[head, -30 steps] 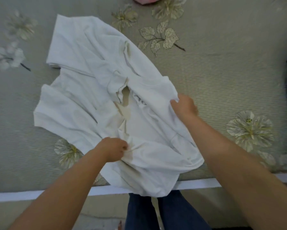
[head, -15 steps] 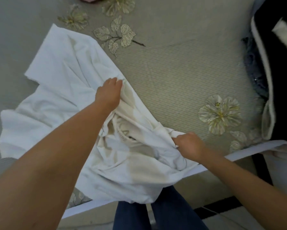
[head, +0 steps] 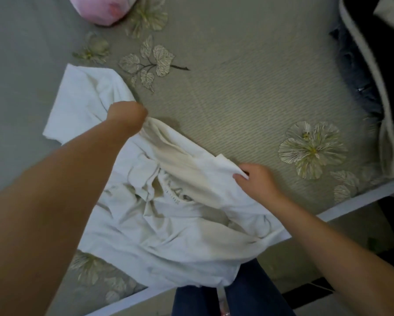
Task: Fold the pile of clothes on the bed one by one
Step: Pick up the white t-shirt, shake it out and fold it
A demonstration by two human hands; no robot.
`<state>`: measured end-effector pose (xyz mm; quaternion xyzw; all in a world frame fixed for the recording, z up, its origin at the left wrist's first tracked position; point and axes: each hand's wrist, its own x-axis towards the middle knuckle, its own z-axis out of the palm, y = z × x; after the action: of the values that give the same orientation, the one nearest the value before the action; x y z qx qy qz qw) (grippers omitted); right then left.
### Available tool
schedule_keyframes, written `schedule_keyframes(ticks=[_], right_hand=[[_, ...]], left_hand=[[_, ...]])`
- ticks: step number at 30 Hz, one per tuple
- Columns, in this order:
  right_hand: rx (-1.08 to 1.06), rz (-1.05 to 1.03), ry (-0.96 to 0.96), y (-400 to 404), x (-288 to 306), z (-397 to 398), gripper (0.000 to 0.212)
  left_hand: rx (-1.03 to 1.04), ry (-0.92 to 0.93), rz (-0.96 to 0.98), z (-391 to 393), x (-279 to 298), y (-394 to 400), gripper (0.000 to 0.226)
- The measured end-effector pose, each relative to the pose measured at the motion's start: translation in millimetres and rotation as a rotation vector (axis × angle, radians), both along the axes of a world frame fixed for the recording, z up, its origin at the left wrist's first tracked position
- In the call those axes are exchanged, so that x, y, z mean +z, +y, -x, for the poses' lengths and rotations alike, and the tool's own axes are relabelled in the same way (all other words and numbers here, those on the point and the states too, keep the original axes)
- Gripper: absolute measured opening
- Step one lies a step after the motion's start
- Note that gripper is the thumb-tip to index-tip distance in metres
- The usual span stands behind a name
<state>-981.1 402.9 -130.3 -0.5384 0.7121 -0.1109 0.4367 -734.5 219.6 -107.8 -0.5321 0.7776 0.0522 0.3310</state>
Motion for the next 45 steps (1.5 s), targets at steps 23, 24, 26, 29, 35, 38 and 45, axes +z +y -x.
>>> schedule_keyframes(ticks=[23, 24, 26, 29, 35, 38, 45], right_hand=[[0.074, 0.903, 0.302, -144, 403, -60, 0.021], [0.033, 0.960, 0.266, -140, 421, -64, 0.021], [-0.028, 1.014, 0.171, -129, 456, -70, 0.021], [-0.099, 1.058, 0.098, -107, 502, -79, 0.024], [-0.230, 1.099, -0.060, -46, 558, -106, 0.026], [-0.213, 1.227, 0.029, -11, 570, -124, 0.026], [-0.187, 1.507, 0.207, 60, 572, -163, 0.022]], left_hand=[[0.519, 0.990, 1.108, -103, 415, 78, 0.021], [0.514, 1.046, 1.173, -107, 431, 85, 0.022], [0.485, 1.133, 1.277, -114, 462, 103, 0.027], [0.399, 1.131, 1.376, -125, 498, 135, 0.022], [0.238, 0.886, 1.564, -155, 533, 199, 0.029], [0.194, 0.772, 1.605, -173, 537, 230, 0.028], [0.171, 0.801, 1.724, -199, 547, 301, 0.017]])
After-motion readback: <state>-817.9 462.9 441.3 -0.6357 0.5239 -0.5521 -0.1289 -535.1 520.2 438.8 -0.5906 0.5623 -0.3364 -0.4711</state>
